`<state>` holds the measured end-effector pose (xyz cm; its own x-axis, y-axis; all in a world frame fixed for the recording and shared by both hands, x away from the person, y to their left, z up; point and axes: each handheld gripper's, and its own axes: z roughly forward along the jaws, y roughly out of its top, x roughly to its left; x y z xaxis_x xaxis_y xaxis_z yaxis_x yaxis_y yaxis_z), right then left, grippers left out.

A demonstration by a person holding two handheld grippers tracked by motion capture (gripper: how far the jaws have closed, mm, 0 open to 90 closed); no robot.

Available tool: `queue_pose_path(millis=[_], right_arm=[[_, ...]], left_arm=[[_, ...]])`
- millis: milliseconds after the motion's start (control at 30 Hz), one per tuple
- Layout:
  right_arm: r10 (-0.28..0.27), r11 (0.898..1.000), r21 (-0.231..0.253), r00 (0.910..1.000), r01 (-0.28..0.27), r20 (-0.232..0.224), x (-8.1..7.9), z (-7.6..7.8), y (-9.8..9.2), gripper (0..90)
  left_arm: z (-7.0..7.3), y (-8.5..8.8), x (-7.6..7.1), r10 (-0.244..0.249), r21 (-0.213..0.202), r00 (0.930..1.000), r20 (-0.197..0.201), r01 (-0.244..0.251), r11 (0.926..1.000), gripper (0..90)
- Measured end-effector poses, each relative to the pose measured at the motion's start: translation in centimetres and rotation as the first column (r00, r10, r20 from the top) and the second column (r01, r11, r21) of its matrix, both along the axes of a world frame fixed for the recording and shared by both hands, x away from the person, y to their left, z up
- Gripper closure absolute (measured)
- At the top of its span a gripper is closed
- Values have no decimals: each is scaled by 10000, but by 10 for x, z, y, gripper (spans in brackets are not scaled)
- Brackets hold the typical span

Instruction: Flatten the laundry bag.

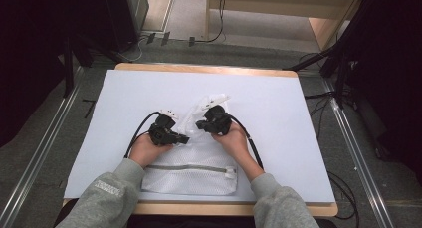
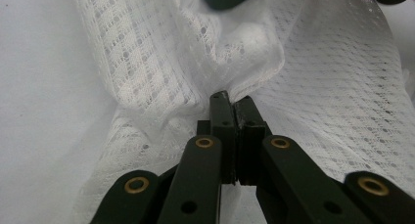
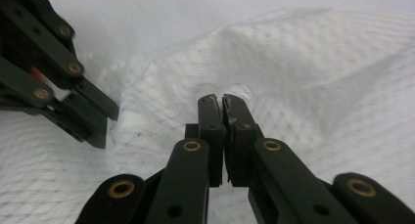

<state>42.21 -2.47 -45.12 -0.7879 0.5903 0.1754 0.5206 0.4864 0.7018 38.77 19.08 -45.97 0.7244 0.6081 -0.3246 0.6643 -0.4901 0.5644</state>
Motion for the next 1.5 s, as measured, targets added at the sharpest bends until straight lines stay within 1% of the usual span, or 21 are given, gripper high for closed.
queue_pose_path(millis=[233,300,367,433,500,567,633,733,767,833,900,967,1033,1100,1167,1200,1300,1367,1400,1467,1500], right_arm=[[-448,9947,942,9987,422,253,1,24,-29,896],[-409,9914,1254,9990,386,159,1,28,-35,898],[-347,9901,1361,9994,337,53,0,30,-37,898],[-267,9855,1673,9996,273,-54,-2,32,-37,898],[-192,9866,1623,9998,175,89,-5,32,-34,897],[-56,9880,1542,9999,30,161,-6,31,-31,897],[36,9874,1583,10000,-47,70,-6,29,-28,893],[102,9862,1650,9999,-102,8,-8,29,-23,888],[167,9856,1684,9998,-180,88,-9,29,-22,888],[214,9839,1772,9997,-229,102,-11,31,-20,889],[300,9811,1912,9995,-316,111,-12,32,-19,889],[349,9781,2050,9994,-356,73,-13,33,-17,889],[379,9756,2160,9992,-389,84,-14,35,-17,889],[434,9681,2467,9990,-443,89,-15,37,-17,889],[540,9645,2582,9985,-554,125,-16,39,-15,888],[533,9648,2572,9985,-553,146,-17,40,-14,887],[593,9672,2463,9981,-622,194,-18,39,-12,883],[549,9682,2437,9983,-574,172,-17,38,-12,865],[554,9679,2443,9982,-592,222,-17,39,-13,828],[466,9652,2564,9985,-524,285,-17,41,-16,781],[392,9654,2562,9983,-489,427,-17,42,-18,762]], left_arm=[[0,1,0,29,-17,10000,15,-29,10000,900],[0,1,1,46,-2,10000,7,-46,10000,900],[0,2,1,54,-17,10000,10,-54,10000,900],[2,4,1,98,-80,9999,-57,-99,9999,895],[7,8,1,114,-429,9998,-148,-120,9990,830],[16,12,-1,93,-777,10000,36,-90,9969,770],[26,16,-4,109,-996,9989,452,-63,9950,758],[41,19,-8,373,-1202,9933,1096,-240,9925,757],[45,18,-9,441,-1203,9906,1296,-284,9923,757],[50,15,-10,505,-1412,9886,1416,-303,9895,758],[51,9,-10,524,-1491,9874,1494,-299,9884,750],[50,4,-10,524,-1404,9868,1531,-308,9896,715],[47,-1,-7,585,-1058,9858,1572,-420,9935,672],[42,-4,-5,594,-975,9878,1437,-456,9942,637],[39,-7,-4,521,-1128,9891,1376,-366,9929,646],[38,-8,-3,446,-1276,9902,1322,-276,9914,686],[34,-12,0,420,-1414,9921,1183,-251,9896,883],[32,-10,3,466,-1544,9943,963,-313,9875,900],[31,-9,5,490,-1648,9953,835,-347,9857,900],[35,0,8,764,-1834,9933,863,-596,9812,900],[38,6,10,922,-1877,9913,935,-734,9795,900]])
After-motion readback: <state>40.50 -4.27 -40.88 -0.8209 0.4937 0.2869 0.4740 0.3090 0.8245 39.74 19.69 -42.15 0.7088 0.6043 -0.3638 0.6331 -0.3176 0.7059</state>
